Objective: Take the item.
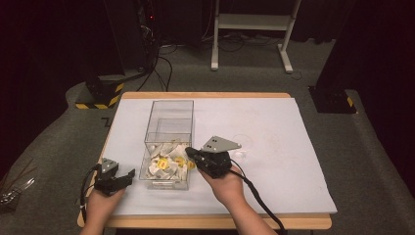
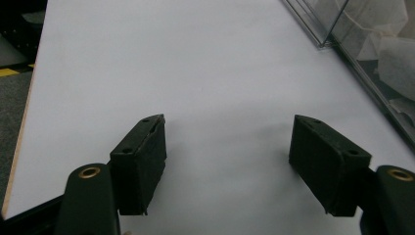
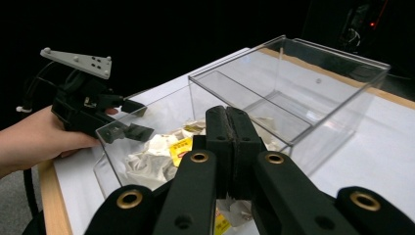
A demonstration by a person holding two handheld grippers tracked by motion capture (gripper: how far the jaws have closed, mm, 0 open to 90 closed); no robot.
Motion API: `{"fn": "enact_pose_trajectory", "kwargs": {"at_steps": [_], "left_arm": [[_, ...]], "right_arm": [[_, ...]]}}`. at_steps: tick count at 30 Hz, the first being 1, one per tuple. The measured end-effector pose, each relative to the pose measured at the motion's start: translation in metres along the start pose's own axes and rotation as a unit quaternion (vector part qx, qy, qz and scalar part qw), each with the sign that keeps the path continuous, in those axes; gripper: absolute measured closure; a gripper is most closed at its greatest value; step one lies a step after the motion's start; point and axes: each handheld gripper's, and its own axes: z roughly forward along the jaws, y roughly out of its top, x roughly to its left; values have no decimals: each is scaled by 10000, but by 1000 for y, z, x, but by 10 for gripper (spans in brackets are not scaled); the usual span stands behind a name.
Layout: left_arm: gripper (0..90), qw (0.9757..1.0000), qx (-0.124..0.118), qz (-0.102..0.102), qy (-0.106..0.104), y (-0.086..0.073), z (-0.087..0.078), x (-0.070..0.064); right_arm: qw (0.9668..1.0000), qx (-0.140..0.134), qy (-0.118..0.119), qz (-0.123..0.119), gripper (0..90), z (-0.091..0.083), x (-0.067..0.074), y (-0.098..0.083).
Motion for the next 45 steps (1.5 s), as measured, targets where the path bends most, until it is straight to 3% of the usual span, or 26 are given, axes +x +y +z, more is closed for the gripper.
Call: {"fn": "enact_pose_trajectory", "kwargs": {"at_steps": [30, 45], "left_arm": [[300, 10000, 0, -15, -6, 0, 0, 0], [300, 10000, -1, -16, -4, 0, 0, 0]], "right_arm": [[9971, 109, -723, 212, 896, -43, -48, -19], [9953, 50, -925, 288, 896, -54, -68, -17]]}}
